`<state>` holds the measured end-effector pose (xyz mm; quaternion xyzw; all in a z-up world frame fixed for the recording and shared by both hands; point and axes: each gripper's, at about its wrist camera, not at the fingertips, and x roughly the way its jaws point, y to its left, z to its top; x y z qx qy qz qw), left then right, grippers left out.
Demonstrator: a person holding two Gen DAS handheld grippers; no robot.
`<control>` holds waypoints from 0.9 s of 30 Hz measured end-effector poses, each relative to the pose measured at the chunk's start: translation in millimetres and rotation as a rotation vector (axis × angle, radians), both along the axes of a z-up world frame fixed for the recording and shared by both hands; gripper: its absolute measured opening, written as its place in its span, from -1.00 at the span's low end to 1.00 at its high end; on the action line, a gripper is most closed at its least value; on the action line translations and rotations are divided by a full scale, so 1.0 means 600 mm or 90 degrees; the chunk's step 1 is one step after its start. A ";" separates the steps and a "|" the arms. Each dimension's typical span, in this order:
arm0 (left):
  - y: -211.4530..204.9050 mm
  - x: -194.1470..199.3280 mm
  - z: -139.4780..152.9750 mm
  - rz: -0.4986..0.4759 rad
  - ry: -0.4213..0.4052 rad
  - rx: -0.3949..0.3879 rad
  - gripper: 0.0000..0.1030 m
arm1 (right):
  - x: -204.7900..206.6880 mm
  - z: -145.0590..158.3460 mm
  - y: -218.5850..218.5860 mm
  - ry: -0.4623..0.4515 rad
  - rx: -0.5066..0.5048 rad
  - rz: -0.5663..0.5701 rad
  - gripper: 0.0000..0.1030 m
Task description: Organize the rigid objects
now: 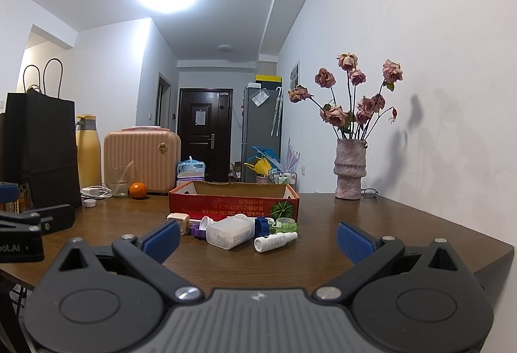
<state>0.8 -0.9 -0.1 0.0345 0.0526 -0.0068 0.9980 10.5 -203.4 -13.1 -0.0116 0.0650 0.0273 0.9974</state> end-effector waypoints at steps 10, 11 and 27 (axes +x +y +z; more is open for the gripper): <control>-0.002 0.004 -0.003 0.000 0.004 0.001 1.00 | 0.003 -0.004 -0.001 0.010 0.002 0.004 1.00; -0.002 0.007 -0.004 0.000 0.005 0.002 1.00 | 0.004 -0.006 0.000 0.012 0.000 0.004 1.00; 0.022 0.175 -0.031 -0.027 0.057 0.027 1.00 | 0.202 -0.024 -0.071 0.074 0.056 0.022 1.00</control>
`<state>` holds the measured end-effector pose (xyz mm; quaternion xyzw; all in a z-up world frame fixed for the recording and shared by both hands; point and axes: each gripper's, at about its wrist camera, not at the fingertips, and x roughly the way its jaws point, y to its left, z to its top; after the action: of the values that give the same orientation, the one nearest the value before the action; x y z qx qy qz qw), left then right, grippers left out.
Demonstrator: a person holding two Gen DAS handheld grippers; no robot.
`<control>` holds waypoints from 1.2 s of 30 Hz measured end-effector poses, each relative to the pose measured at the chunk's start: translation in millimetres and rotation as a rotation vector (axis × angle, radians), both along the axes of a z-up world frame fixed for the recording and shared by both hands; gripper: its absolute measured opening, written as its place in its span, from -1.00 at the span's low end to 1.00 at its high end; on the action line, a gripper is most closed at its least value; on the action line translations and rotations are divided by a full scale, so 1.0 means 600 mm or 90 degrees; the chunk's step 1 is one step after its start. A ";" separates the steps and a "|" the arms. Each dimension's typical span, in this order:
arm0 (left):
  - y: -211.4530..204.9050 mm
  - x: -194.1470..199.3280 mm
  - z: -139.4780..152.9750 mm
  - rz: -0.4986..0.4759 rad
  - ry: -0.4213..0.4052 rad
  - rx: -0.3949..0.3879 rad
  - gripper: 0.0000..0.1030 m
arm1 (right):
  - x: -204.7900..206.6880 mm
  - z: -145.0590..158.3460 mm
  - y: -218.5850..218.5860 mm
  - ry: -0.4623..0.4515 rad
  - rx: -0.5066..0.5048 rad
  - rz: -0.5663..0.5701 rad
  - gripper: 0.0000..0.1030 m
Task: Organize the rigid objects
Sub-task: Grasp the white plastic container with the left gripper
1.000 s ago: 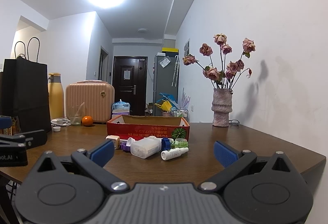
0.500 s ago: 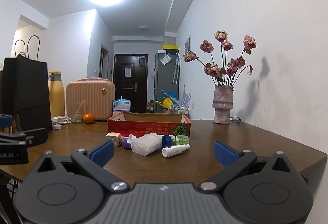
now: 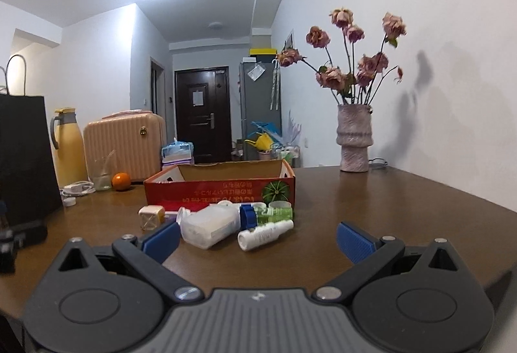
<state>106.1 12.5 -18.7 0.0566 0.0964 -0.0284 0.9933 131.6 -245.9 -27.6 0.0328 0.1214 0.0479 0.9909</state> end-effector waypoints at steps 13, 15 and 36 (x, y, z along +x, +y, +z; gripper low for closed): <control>-0.042 0.216 -0.010 -0.032 0.182 -0.060 0.99 | 0.273 0.008 0.006 0.165 0.025 0.248 -0.09; -0.053 0.251 -0.012 -0.038 0.205 -0.096 0.87 | 0.326 0.006 0.019 0.182 0.025 0.260 -0.58; -0.035 0.383 -0.044 -0.024 0.396 -0.417 -0.51 | 0.429 -0.030 0.041 0.307 0.049 0.309 -0.63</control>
<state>335.6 -8.3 -45.1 -0.2703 0.3751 -0.0912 0.8820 389.2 -221.2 -45.9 0.0510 0.3543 0.2775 0.8915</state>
